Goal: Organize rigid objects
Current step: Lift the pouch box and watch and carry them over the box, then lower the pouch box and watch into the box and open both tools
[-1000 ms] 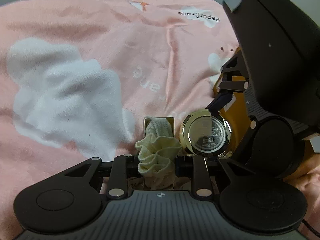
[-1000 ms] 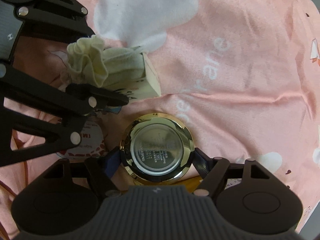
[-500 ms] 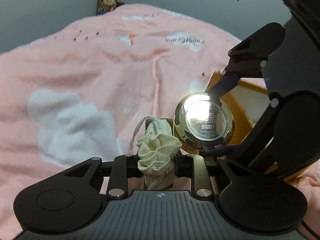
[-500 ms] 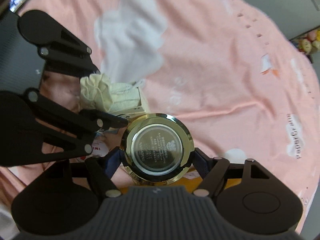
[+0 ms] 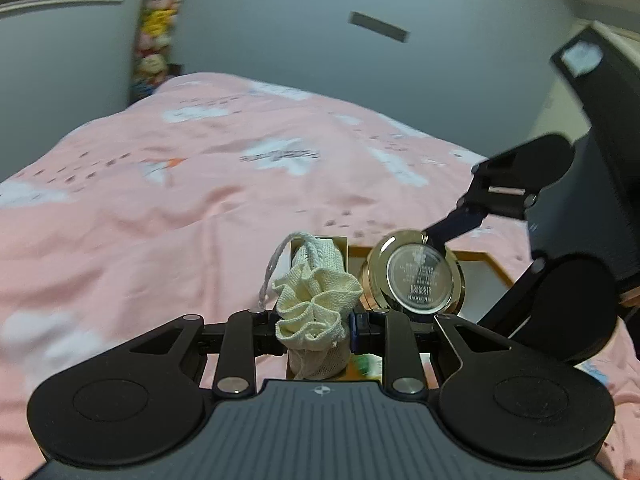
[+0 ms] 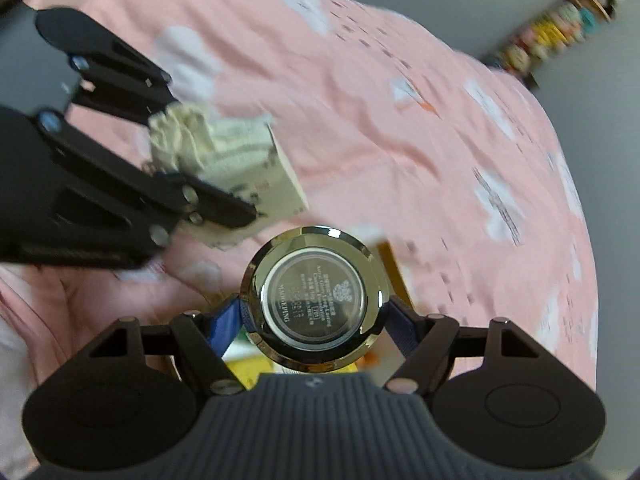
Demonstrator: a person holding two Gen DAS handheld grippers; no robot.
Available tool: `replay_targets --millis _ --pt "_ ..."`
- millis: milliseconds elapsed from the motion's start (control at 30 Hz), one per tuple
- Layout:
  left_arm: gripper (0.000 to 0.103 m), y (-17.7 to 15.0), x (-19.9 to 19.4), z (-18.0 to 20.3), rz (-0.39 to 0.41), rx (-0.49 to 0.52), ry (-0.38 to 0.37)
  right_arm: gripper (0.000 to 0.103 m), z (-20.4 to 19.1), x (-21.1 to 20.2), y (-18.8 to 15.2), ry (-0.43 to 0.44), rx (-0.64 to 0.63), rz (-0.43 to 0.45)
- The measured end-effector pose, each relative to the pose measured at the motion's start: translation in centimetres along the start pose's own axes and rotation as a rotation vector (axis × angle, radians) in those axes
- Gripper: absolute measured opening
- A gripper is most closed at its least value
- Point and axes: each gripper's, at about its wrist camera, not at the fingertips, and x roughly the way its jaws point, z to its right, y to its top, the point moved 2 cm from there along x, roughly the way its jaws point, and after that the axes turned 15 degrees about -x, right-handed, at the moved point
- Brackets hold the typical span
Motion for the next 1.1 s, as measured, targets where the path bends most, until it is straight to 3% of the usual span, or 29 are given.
replay_targets --millis 300,433,600,1100 --pt "0.029 -1.5 5.4 7.0 -0.129 0.042 -0.163 0.074 1.6 3.2 -10.4 -0.049 0.172 -0.215" --pt "0.030 -2.5 8.7 8.5 -0.184 0.034 -0.175 0.074 1.9 5.1 -14.8 -0.070 0.245 -0.303" --pt "0.029 -3.1 11.9 9.5 -0.229 0.018 -0.161 0.074 2.6 8.0 -18.3 -0.082 0.338 -0.345" --pt "0.029 -3.1 15.6 9.0 -0.306 0.022 -0.089 0.075 2.8 13.6 -18.9 -0.048 0.330 -0.340"
